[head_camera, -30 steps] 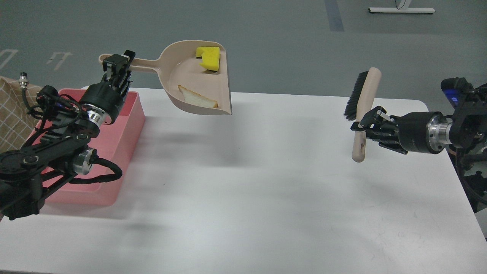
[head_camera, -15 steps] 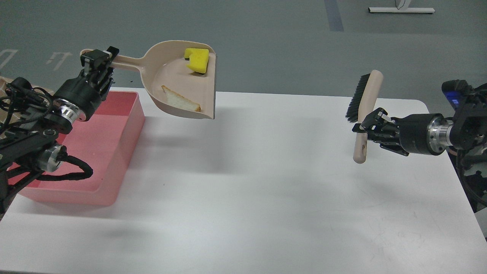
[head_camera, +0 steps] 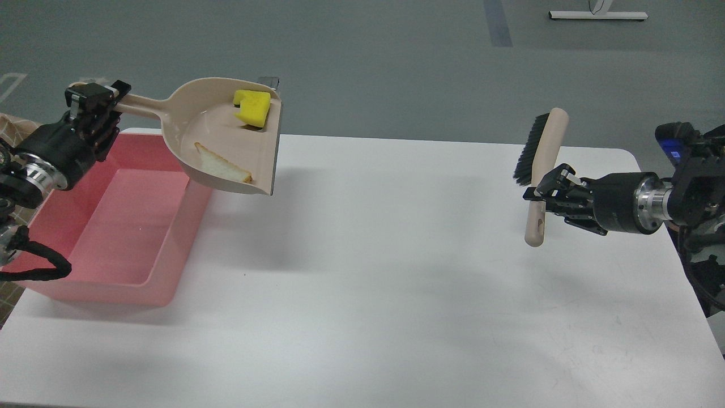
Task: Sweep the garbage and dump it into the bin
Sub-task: 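Lift the dustpan with the left gripper and carry it over the pink bin, then tilt the dustpan over the bin to dump the sponge and scrap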
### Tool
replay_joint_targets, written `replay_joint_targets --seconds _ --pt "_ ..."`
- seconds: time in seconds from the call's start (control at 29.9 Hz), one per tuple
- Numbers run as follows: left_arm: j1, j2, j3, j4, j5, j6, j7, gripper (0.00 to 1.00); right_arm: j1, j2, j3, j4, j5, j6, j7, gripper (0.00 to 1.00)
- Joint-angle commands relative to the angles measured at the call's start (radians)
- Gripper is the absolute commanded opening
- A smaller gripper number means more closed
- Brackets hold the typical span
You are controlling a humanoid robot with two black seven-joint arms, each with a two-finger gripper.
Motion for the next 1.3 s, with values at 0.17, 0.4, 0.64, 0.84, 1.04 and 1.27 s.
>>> replay_joint_targets --seconds 0.17,0.4,0.64,0.84,1.04,1.27 --pt "0.004 0.056 -0.001 0.012 -0.027 -0.044 0.0 0.0 -0.013 0.002 0.0 0.004 0.0 0.0 0.0 0.0" --pt "0.004 0.091 0.0 0.041 -0.033 -0.083 0.0 0.0 -0.013 0.0 0.0 0.003 0.0 0.0 0.0 0.0" --pt "0.004 0.119 0.0 0.096 -0.033 -0.127 0.0 0.0 -0.015 0.002 -0.002 0.003 -0.001 0.0 0.0 0.0" --pt "0.007 0.143 0.0 0.144 -0.033 -0.162 0.0 0.0 -0.02 0.002 -0.002 0.003 -0.002 0.0 0.0 0.0" --pt "0.01 0.157 0.002 0.187 -0.033 -0.19 0.0 0.0 -0.021 0.011 -0.003 0.003 -0.002 0.0 0.0 0.0" --pt "0.027 0.183 0.002 0.23 -0.033 -0.242 0.0 0.0 -0.021 0.011 -0.003 0.001 -0.002 0.0 0.0 0.0"
